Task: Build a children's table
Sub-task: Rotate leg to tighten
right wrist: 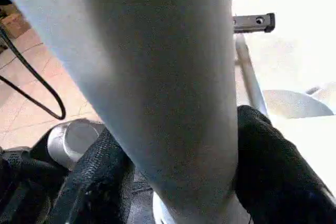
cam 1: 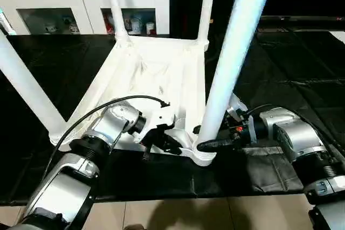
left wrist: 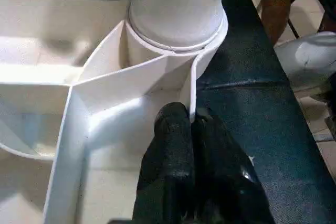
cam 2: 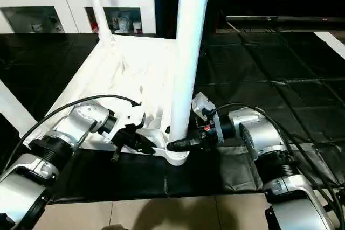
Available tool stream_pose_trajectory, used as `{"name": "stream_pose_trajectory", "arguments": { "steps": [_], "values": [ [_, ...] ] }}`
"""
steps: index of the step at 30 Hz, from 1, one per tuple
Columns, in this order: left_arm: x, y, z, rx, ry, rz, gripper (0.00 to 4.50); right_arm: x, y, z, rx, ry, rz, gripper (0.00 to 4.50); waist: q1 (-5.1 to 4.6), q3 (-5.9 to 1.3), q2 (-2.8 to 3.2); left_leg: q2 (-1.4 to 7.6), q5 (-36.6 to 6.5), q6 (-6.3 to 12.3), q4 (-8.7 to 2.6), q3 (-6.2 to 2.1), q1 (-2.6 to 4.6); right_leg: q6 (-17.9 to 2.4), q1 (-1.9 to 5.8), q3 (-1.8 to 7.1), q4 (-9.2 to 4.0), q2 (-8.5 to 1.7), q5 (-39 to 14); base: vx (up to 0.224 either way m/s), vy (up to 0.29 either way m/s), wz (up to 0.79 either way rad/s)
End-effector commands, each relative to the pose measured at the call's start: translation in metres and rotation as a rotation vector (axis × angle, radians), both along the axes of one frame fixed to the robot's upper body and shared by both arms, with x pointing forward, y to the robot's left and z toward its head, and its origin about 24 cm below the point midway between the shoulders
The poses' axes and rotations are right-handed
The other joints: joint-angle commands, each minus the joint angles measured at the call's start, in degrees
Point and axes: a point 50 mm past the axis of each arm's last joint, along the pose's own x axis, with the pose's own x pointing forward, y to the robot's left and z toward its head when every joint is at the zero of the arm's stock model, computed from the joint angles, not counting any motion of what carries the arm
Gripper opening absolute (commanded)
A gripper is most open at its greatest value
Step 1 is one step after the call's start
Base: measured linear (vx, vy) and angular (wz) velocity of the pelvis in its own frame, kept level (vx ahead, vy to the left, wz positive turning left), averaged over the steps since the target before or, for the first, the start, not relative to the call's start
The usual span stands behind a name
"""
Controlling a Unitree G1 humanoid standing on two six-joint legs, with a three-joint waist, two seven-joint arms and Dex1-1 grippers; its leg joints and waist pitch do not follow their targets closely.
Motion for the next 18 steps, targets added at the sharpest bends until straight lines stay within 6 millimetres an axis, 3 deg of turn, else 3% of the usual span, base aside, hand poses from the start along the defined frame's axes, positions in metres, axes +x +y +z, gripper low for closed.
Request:
{"name": "stream_pose_trajectory", "arguments": {
  "steps": [1,8,13,18],
  "values": [
    [0.002,-0.007,0.009,-0.035,-0.028,-0.023,0.00,-0.002,0.006,0.001,0.008,0.018,0.043,2.32,-0.36,-4.28,-0.86,1.75,-6.0,4.60,-3.38,-0.16,0.01,-10.4,3.76,3.36,-3.62,-3.80,-13.3,0.000,0.000,0.00],
    [0.009,-0.011,0.011,-0.075,-0.036,0.077,0.00,0.000,0.009,-0.003,0.012,0.018,-0.042,2.20,-0.44,-4.16,-0.89,1.62,-6.6,4.15,-3.41,-0.16,0.02,-9.5,3.76,3.27,-3.92,-3.74,-15.3,0.000,0.000,0.00],
    [0.023,-0.026,0.018,-0.143,-0.053,0.291,0.00,0.016,0.019,-0.015,-0.055,0.013,-0.367,2.13,-1.10,-4.06,-0.98,1.40,-6.4,2.53,-3.57,-0.33,-0.14,-8.2,3.89,3.12,-4.07,-3.70,-17.7,0.000,0.000,0.00],
    [0.037,-0.050,0.022,-0.182,-0.064,0.533,0.00,0.034,0.041,-0.025,-0.100,0.028,-0.647,2.09,-3.67,-4.12,-1.07,0.66,-5.9,1.65,-3.38,-0.39,-0.67,-7.7,4.29,2.81,-4.40,-3.56,-18.8,0.000,0.000,0.00]
  ]
}}
